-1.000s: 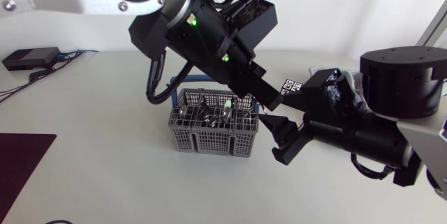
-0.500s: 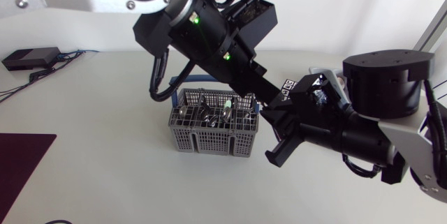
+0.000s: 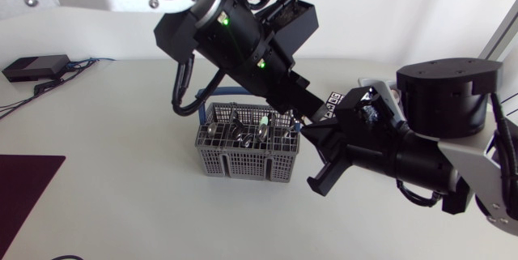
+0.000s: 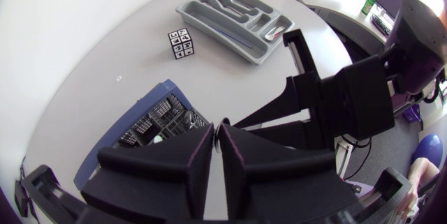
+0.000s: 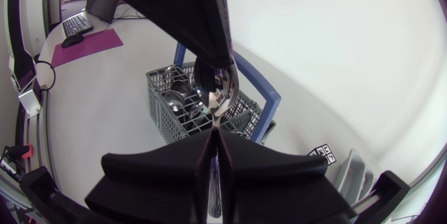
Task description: Transfer all utensils from the basket to the drawer tray.
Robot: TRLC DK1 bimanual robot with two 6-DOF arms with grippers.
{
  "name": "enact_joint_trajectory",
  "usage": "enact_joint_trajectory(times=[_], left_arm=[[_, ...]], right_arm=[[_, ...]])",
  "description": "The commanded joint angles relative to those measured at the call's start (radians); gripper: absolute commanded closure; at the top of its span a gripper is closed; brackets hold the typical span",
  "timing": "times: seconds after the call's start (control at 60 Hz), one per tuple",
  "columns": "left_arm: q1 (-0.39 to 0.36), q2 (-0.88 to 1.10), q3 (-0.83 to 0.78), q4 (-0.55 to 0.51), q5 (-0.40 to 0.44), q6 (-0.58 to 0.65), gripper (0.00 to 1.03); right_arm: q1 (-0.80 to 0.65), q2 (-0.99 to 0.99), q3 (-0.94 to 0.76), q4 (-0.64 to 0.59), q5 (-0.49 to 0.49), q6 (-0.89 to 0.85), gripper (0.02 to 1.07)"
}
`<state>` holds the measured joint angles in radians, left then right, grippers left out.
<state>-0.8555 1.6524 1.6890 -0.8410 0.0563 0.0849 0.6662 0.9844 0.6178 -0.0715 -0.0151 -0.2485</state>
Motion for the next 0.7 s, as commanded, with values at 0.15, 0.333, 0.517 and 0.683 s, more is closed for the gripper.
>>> enact_joint_trajectory(times=[0.15,0.333,0.517,0.683], left_arm=[[0.024,0.023,0.081,0.025,0.008,-0.024,0.39],[0.047,0.023,0.136,0.060,0.002,-0.020,0.29],[0.061,0.029,0.150,0.085,-0.087,0.012,0.29],[0.069,0.052,0.106,0.083,-0.124,0.039,0.29]], right_arm=[[0.012,0.003,-0.046,-0.034,-0.034,-0.032,1.01],[-0.031,-0.046,-0.070,-0.093,-0.086,-0.066,1.01],[-0.237,-0.090,-0.076,-0.191,-0.270,-0.163,1.01],[-0.471,-0.062,-0.078,-0.252,-0.436,-0.334,1.01]])
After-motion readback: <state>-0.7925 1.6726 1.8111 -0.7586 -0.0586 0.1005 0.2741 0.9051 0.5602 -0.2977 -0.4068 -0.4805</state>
